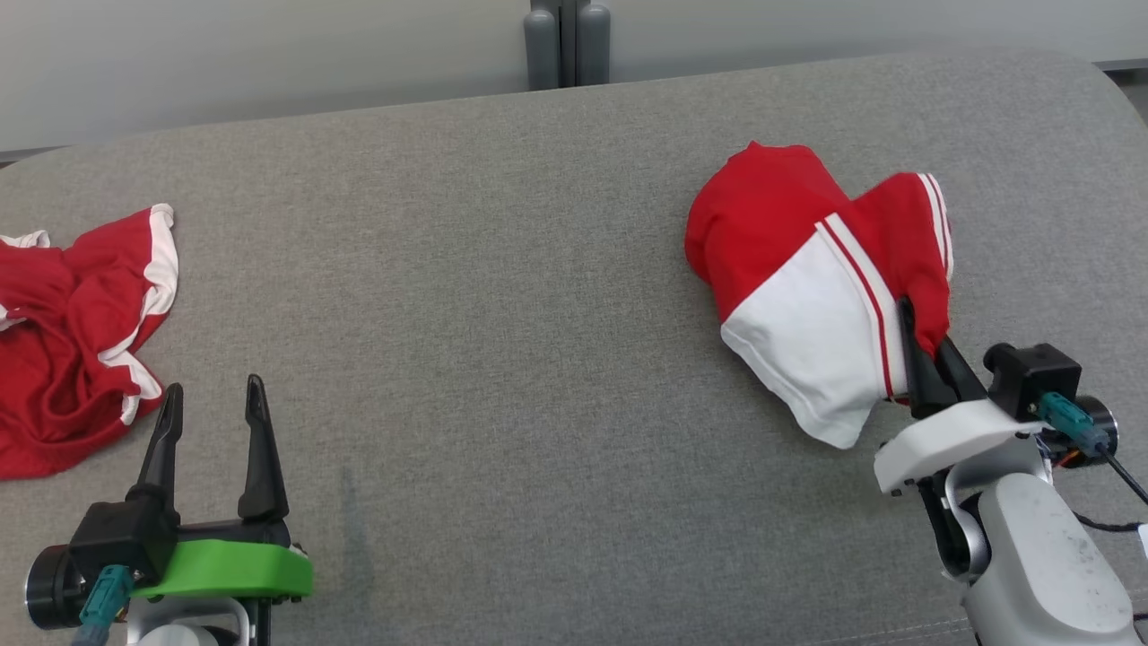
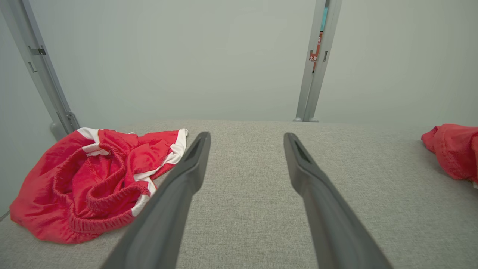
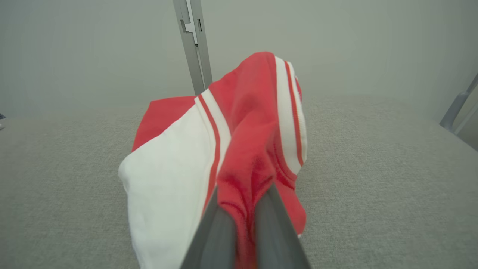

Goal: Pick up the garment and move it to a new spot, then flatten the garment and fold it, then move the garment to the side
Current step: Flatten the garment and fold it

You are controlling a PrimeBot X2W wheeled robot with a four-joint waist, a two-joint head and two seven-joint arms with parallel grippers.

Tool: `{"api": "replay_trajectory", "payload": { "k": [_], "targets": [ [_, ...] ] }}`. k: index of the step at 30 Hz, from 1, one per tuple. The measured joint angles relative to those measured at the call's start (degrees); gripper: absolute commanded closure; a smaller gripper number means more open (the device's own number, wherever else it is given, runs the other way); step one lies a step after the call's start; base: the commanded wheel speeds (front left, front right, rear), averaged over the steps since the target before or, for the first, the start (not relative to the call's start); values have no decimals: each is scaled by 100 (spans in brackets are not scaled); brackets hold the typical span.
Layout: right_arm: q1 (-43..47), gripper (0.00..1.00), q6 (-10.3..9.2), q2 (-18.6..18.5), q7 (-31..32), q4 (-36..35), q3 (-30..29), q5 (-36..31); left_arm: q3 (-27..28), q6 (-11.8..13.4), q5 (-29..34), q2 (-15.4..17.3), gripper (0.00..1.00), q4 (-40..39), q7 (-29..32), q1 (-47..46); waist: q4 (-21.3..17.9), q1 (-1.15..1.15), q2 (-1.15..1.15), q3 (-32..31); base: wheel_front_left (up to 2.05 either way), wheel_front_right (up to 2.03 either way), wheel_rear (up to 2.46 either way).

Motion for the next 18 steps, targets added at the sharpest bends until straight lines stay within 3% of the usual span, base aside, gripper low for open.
{"api": "replay_trajectory", "payload": {
  "k": [4, 10, 18],
  "targets": [
    [-269, 100, 0, 60, 0, -374, 357, -198, -68, 0, -16, 0, 0, 22, 0, -4, 44, 0, 0, -32, 0, 0, 0],
    [-880, 100, 0, 197, 0, -336, 1337, -242, -142, 0, -97, 0, 0, 41, 0, -4, 232, 0, 0, -82, 0, 0, 0],
    [-1603, 100, 1, 448, 0, 287, 2872, -89, -254, 7, -181, -1, 0, 76, 0, -10, 635, 0, 0, -87, 0, 0, 0]
  ]
}}
